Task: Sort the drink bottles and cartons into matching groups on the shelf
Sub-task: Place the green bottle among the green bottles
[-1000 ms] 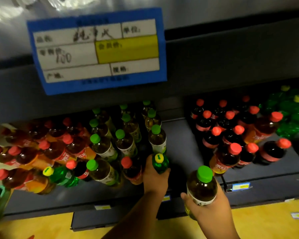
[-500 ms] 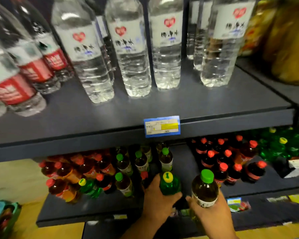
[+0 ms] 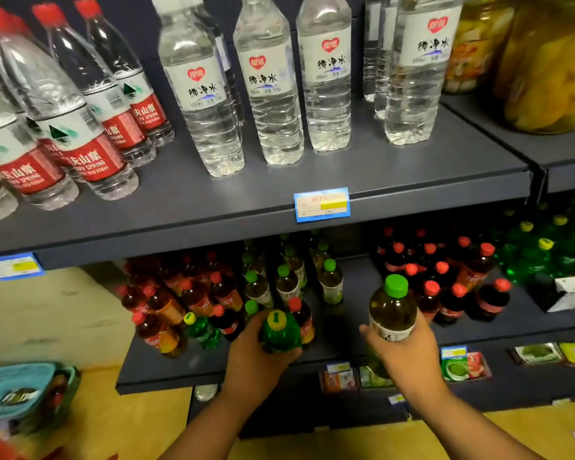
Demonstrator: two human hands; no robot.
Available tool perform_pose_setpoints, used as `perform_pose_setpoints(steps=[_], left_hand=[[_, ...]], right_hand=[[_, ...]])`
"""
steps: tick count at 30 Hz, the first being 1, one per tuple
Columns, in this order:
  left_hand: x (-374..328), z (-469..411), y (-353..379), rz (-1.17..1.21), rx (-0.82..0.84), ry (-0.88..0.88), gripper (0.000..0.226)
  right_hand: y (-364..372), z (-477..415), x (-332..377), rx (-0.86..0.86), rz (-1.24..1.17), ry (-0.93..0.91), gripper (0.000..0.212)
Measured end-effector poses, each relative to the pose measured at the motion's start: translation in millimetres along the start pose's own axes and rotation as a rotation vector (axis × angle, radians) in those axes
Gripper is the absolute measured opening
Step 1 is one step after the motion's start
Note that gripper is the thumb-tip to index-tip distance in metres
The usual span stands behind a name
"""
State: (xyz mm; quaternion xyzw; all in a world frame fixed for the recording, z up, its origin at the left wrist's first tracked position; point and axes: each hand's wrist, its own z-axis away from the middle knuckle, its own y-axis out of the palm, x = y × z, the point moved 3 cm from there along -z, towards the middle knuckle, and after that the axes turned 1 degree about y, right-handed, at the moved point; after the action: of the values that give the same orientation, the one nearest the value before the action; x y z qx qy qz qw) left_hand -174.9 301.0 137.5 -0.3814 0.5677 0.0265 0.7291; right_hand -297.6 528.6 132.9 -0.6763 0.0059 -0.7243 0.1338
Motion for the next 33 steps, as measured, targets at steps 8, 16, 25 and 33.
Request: perform_pose_setpoints(steps=[8,16,25,33], left_hand=[[22.2,1.5,11.2,0.003,-0.006,-0.071,0.066],[21.0,-4.6,16.7,0.024,0.006,-0.053,0.067],[48.3,-9.1,25.4,0.112,-0.021,-0.081,0.061],[91.8,-12.3,43.3,0.040,-0.051,-0.088,0.070]], right_hand=[[9.2,-3.6,-12.9,0.012,-0.022,0.007,0.049],[31.1,-27.1,-47.4,0.046,0.000,0.019,0.053],[68.9,-67.1,-106.7,0.077,0.029,0.063,0.055],[116.1,-115.3,-158.8,0.074,0.021,0.046,0.053]])
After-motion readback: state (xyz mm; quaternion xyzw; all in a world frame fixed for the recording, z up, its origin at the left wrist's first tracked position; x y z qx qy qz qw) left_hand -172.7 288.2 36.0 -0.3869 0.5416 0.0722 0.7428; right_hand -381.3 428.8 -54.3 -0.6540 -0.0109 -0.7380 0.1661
